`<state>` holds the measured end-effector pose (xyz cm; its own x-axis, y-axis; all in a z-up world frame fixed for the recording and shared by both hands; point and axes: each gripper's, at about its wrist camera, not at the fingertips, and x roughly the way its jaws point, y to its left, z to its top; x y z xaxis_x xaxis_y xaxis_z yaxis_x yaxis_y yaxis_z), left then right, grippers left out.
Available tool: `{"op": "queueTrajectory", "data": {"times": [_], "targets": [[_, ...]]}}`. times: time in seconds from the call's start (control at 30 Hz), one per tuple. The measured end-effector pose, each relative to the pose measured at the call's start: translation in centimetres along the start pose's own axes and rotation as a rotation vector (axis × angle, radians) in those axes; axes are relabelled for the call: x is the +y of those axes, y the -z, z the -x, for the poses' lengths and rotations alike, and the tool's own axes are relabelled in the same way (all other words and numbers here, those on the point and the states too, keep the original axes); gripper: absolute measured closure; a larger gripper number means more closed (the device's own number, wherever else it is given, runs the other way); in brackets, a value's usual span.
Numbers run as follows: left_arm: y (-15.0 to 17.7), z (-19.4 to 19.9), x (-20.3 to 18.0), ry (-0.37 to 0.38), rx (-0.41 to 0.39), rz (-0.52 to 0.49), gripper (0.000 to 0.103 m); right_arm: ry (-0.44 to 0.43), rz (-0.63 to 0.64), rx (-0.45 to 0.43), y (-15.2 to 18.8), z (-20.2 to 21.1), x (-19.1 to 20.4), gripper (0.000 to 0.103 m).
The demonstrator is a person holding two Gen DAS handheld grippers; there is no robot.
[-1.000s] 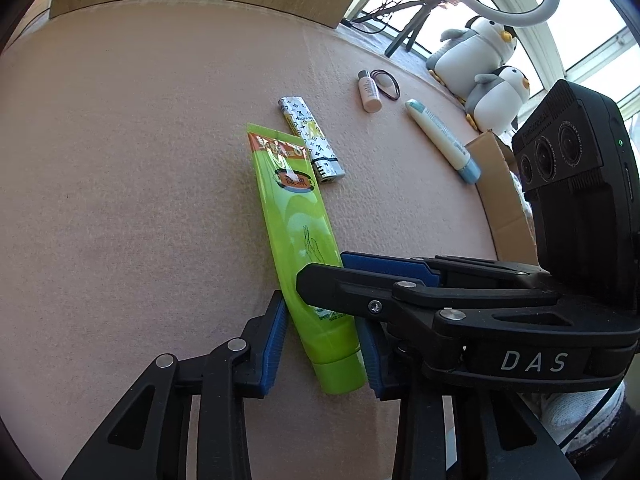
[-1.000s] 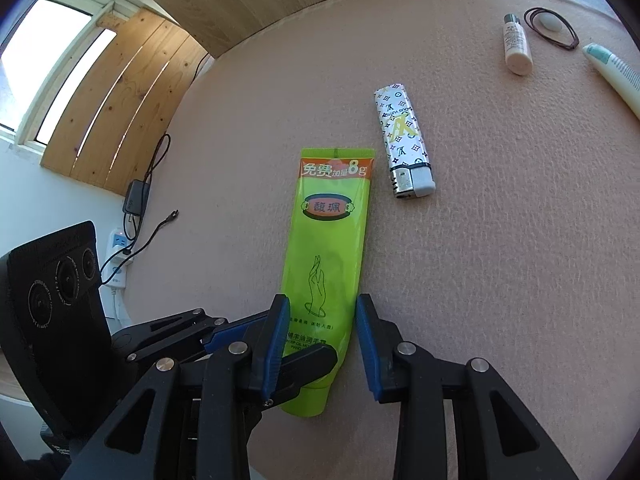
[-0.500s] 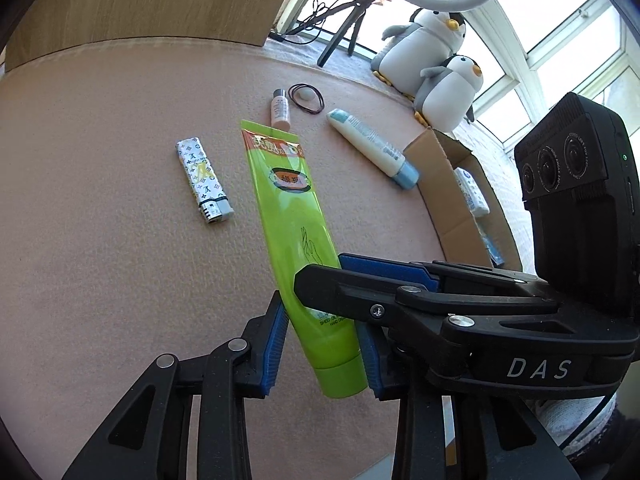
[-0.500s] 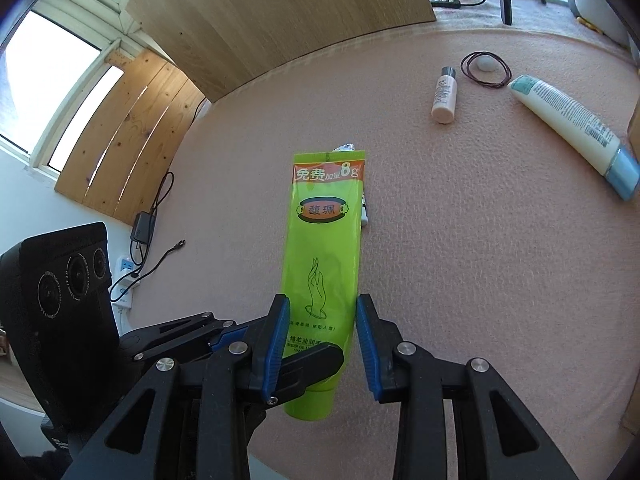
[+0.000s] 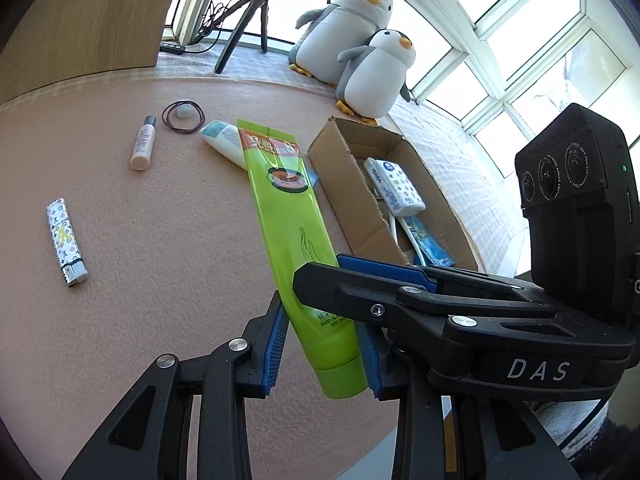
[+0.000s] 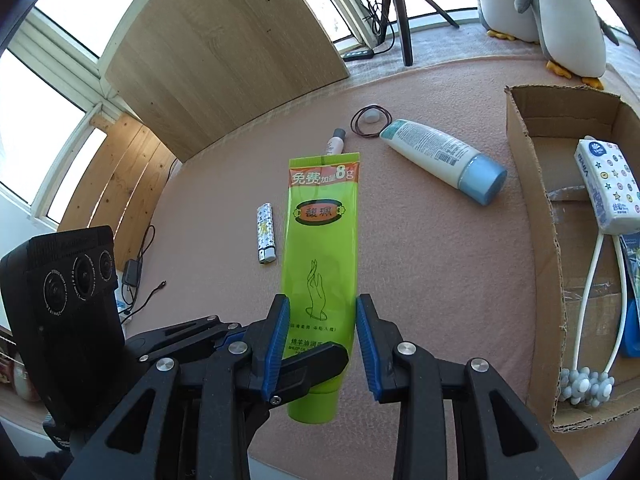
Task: Organize objects
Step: 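Lift the green tube with both grippers and carry it over the box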
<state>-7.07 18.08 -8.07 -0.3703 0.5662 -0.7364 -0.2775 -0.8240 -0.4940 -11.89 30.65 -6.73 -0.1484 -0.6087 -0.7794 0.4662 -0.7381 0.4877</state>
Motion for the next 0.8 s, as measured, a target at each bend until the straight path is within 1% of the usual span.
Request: {"op": "queueTrajectory", "data": {"times": [0.23, 0.57, 0.8], "targets": [[-1.6, -2.6, -3.4, 0.035, 0.005, -0.046, 0.067, 0.033, -0.032, -0.051, -0.8, 3.0, -3.7, 0.072], [-4.6, -6.2, -8.1, 0.061, 0.012, -0.112, 0.067, 0.063, -0.065, -0.113, -2.6, 6.1, -7.3, 0.072], [-6.2, -8.7, -10.0, 0.064, 0.027, -0.141, 0.067, 0.082, -0.094, -0.135, -3.7, 7.2, -10.1, 0.072]]}}
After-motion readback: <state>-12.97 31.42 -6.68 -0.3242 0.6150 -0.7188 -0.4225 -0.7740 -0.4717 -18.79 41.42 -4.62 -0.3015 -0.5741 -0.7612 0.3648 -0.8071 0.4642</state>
